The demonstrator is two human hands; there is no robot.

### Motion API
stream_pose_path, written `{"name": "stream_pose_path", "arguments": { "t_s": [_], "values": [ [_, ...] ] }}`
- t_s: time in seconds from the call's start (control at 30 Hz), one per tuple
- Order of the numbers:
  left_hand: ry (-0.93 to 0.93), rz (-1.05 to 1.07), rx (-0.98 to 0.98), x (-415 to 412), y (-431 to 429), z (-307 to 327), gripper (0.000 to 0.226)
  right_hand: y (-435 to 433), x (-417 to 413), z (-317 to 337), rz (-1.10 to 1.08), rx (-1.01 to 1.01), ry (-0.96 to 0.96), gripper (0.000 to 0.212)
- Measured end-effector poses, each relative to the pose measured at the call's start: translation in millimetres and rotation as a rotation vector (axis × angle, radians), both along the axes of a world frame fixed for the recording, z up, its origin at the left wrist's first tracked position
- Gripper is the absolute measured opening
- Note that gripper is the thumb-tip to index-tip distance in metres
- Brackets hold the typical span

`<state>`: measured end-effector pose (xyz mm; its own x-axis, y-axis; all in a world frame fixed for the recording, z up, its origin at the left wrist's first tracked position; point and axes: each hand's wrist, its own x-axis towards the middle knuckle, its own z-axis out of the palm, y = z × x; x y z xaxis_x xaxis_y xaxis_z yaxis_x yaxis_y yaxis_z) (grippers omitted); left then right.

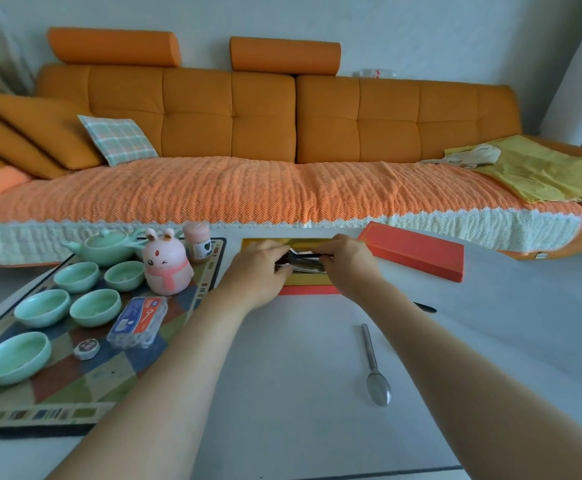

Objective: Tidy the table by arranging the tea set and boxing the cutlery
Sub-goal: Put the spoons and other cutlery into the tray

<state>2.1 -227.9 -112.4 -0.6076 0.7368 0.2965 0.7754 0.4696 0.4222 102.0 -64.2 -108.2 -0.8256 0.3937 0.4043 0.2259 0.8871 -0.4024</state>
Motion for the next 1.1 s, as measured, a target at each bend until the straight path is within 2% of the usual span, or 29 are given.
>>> {"name": "stream_pose_path", "arguments": {
  "t_s": [0.13,0.3,0.43,0.53,0.73,0.8,0.9,1.0,1.1],
  "values": [
    [0.056,0.000,-0.182,5.2,4.3,-4.5,0.057,0.1,-5.7,-1.7,-0.062,0.015,-0.091,0.035],
    [0.121,0.015,-0.264,4.8,8.4,-8.3,0.065,0.0,1.6,-2.5,0.002,0.094,-0.123,0.041],
    [0.114,0.018,-0.240,9.9,8.4,-8.4,0.067,1.5,15.3,2.3,0.104,0.021,-0.171,0.042],
    [0.146,-0.020,-0.242,14.6,10.7,-7.2,0.065,5.8,26.0,2.4,0.103,-0.055,-0.117,0.044],
    [0.194,-0.025,-0.169,29.5,14.8,-3.3,0.061,30.5,52.6,2.5,-0.030,-0.082,0.014,0.045],
    [0.213,-0.053,-0.112,35.3,19.0,-0.1,0.057,40.2,63.5,0.6,-0.082,-0.088,-0.037,0.042],
    [0.268,-0.098,-0.039,48.8,28.2,2.5,0.048,50.8,81.0,-0.6,-0.144,-0.032,-0.234,0.036],
    [0.297,-0.166,-0.001,65.8,38.3,0.4,0.038,56.3,94.2,-2.7,-0.201,0.014,-0.428,0.042],
    [0.323,-0.238,0.007,78.8,47.4,-4.7,0.032,58.0,99.6,-6.4,-0.236,0.026,-0.475,0.031]
  ]
}}
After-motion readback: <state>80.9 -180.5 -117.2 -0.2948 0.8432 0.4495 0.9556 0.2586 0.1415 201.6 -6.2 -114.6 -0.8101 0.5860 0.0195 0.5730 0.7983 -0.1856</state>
